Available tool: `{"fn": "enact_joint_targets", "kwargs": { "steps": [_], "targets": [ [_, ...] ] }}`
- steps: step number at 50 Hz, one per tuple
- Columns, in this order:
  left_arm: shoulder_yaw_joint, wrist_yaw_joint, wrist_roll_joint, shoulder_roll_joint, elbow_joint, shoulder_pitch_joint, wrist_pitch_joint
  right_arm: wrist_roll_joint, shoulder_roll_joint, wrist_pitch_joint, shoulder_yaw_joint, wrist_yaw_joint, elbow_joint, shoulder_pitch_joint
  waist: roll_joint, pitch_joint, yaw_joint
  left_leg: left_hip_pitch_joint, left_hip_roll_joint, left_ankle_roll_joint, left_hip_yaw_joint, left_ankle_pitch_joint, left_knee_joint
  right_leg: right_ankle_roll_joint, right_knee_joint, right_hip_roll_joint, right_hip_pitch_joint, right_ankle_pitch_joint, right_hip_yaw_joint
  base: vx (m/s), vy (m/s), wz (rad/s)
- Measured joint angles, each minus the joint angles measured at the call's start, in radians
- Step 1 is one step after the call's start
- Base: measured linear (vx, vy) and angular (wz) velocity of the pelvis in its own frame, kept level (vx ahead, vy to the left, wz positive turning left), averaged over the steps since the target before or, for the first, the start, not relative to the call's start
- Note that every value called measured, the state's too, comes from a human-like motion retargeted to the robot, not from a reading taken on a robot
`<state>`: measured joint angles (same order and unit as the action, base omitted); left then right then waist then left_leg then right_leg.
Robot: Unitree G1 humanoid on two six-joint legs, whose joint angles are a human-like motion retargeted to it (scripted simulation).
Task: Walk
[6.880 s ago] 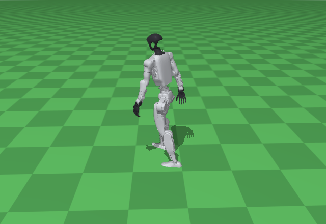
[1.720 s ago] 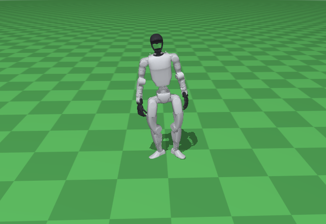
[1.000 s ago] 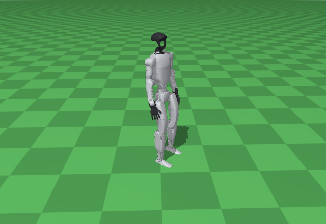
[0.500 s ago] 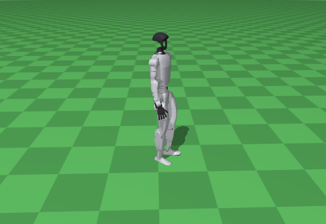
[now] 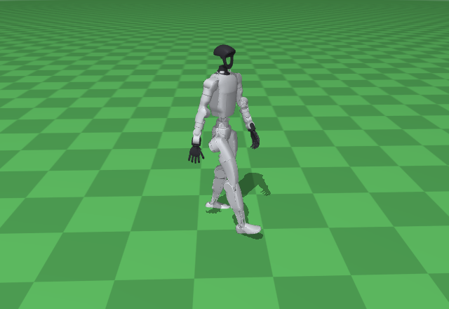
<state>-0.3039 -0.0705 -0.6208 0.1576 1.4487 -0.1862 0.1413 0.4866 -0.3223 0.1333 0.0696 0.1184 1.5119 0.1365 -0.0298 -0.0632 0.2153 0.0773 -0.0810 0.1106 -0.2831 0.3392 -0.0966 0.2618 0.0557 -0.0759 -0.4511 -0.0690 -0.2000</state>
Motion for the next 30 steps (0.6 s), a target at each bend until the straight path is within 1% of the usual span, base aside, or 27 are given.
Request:
{"fn": "enact_joint_targets", "kwargs": {
  "steps": [3, 5, 7, 8, 10, 11, 12, 13, 15, 17, 18, 20, 21, 22, 23, 25, 28, 30],
  "targets": [
    [0.001, -0.014, 0.023, -0.013, -0.009, -0.024, 0.011, 0.010, -0.002, -0.006, -0.006, 0.005, 0.002, 0.000, -0.007, -0.007, 0.009, 0.038, 0.039, 0.025, 0.032, 0.000, -0.020, 0.000, -0.008, -0.026, 0.022, 0.058, -0.003, 0.68, 0.08, 0.10],
    [-0.002, -0.034, 0.042, -0.024, -0.021, -0.024, 0.022, 0.008, 0.002, -0.003, -0.001, 0.000, -0.004, -0.004, -0.016, -0.013, 0.024, 0.057, 0.057, 0.066, 0.061, -0.053, -0.046, 0.000, 0.020, -0.051, 0.037, 0.078, -0.057, 0.86, 0.04, 0.48],
    [-0.012, -0.046, 0.050, -0.038, -0.037, -0.006, 0.031, 0.004, 0.014, 0.000, 0.010, -0.007, -0.002, -0.020, -0.025, -0.018, 0.042, 0.071, 0.084, 0.109, 0.093, -0.173, -0.082, -0.014, 0.048, -0.030, 0.045, 0.092, 0.010, 0.74, 0.04, 0.47],
    [-0.019, -0.046, 0.049, -0.045, -0.045, 0.008, 0.036, 0.004, 0.025, 0.001, 0.014, -0.009, 0.002, -0.034, -0.028, -0.019, 0.045, 0.071, 0.087, 0.141, 0.088, -0.255, -0.116, -0.025, 0.062, -0.028, 0.049, 0.094, 0.012, 0.66, 0.07, 0.50],
    [-0.033, -0.039, 0.046, -0.057, -0.052, 0.030, 0.041, 0.007, 0.044, 0.007, 0.020, -0.021, 0.009, -0.074, -0.017, -0.026, 0.069, 0.023, 0.155, 0.151, 0.055, -0.472, -0.219, -0.040, 0.082, -0.080, 0.049, 0.086, 0.027, 0.63, 0.22, 0.72],
    [-0.039, -0.033, 0.043, -0.057, -0.047, 0.039, 0.038, 0.004, 0.056, 0.016, 0.029, -0.027, 0.008, -0.095, 0.000, -0.022, 0.071, -0.018, 0.186, 0.151, -0.006, -0.567, -0.310, -0.041, 0.087, -0.123, 0.060, 0.080, 0.008, 0.54, 0.33, 0.66],
    [-0.046, -0.027, 0.039, -0.055, -0.040, 0.049, 0.035, 0.000, 0.069, 0.026, 0.041, -0.033, 0.007, -0.117, 0.020, -0.019, 0.069, -0.061, 0.197, 0.151, -0.079, -0.646, -0.410, -0.046, 0.090, -0.161, 0.074, 0.075, -0.011, 0.48, 0.24, 0.34],
    [-0.053, -0.020, 0.031, -0.050, -0.032, 0.060, 0.032, -0.006, 0.087, 0.035, 0.058, -0.037, 0.008, -0.141, 0.046, -0.017, 0.058, -0.109, 0.170, 0.151, -0.178, -0.692, -0.526, -0.058, 0.086, -0.189, 0.090, 0.072, -0.030, 0.60, -0.04, -0.02],
    [-0.071, -0.006, 0.012, -0.041, -0.018, 0.093, 0.025, -0.006, 0.125, 0.049, 0.093, -0.048, 0.003, -0.185, 0.084, -0.006, 0.027, -0.188, 0.072, 0.151, -0.285, -0.786, -0.733, -0.110, 0.066, -0.169, 0.146, 0.046, -0.021, 0.78, -0.38, -0.43],
    [-0.092, 0.005, -0.005, -0.037, -0.006, 0.134, 0.019, 0.009, 0.163, 0.061, 0.121, -0.062, -0.011, -0.226, 0.077, 0.008, 0.032, -0.276, 0.061, 0.151, -0.183, -0.665, -0.810, -0.157, 0.053, -0.118, 0.205, 0.011, -0.017, 0.73, -0.30, 0.01],
    [-0.101, 0.009, -0.012, -0.034, 0.000, 0.157, 0.016, 0.018, 0.180, 0.067, 0.134, -0.068, -0.021, -0.245, 0.070, 0.012, 0.044, -0.310, 0.035, 0.151, -0.154, -0.582, -0.831, -0.177, 0.046, -0.098, 0.233, -0.006, -0.029, 0.74, -0.18, 0.31],
    [-0.118, 0.019, -0.021, -0.031, 0.016, 0.203, 0.008, 0.024, 0.206, 0.082, 0.159, -0.080, -0.042, -0.279, 0.063, 0.019, 0.035, -0.404, 0.070, 0.151, -0.078, -0.504, -0.807, -0.197, 0.035, -0.074, 0.277, -0.032, -0.034, 0.77, -0.11, -0.25],
    [-0.128, 0.024, -0.026, -0.028, 0.025, 0.228, 0.003, 0.020, 0.219, 0.094, 0.171, -0.088, -0.053, -0.291, 0.069, 0.028, -0.008, -0.438, 0.087, 0.151, -0.040, -0.447, -0.772, -0.210, 0.026, -0.050, 0.308, -0.047, -0.007, 0.70, -0.14, -1.24],
    [-0.137, 0.029, -0.030, -0.023, 0.035, 0.252, -0.001, 0.015, 0.231, 0.105, 0.180, -0.096, -0.064, -0.303, 0.071, 0.036, -0.044, -0.466, 0.090, 0.139, -0.011, -0.392, -0.728, -0.223, 0.017, -0.024, 0.337, -0.062, 0.009, 0.62, -0.17, -1.40],
    [-0.144, 0.033, -0.033, -0.018, 0.044, 0.272, -0.005, 0.009, 0.240, 0.117, 0.184, -0.102, -0.076, -0.315, 0.065, 0.045, -0.068, -0.484, 0.066, 0.104, -0.003, -0.344, -0.668, -0.238, 0.011, 0.002, 0.362, -0.075, 0.007, 0.69, -0.08, -0.80],
    [-0.157, 0.040, -0.035, -0.009, 0.059, 0.310, -0.011, -0.005, 0.251, 0.135, 0.185, -0.111, -0.102, -0.336, 0.053, 0.057, -0.094, -0.507, 0.034, -0.014, -0.024, -0.310, -0.488, -0.262, -0.001, 0.038, 0.409, -0.104, -0.014, 0.79, 0.05, -0.14],
    [-0.181, 0.042, -0.033, 0.001, 0.073, 0.363, -0.014, -0.022, 0.255, 0.153, 0.179, -0.117, -0.132, -0.358, 0.060, 0.064, -0.111, -0.546, 0.058, -0.197, 0.033, -0.266, -0.206, -0.290, -0.011, 0.054, 0.476, -0.153, -0.013, 0.69, 0.11, 0.27],
    [-0.198, 0.037, -0.024, 0.010, 0.081, 0.391, -0.013, -0.035, 0.248, 0.158, 0.178, -0.114, -0.145, -0.372, 0.062, 0.061, -0.105, -0.552, 0.091, -0.326, 0.102, -0.319, -0.001, -0.306, -0.018, 0.062, 0.515, -0.182, -0.033, 0.92, 0.12, 0.54]
  ]
}}
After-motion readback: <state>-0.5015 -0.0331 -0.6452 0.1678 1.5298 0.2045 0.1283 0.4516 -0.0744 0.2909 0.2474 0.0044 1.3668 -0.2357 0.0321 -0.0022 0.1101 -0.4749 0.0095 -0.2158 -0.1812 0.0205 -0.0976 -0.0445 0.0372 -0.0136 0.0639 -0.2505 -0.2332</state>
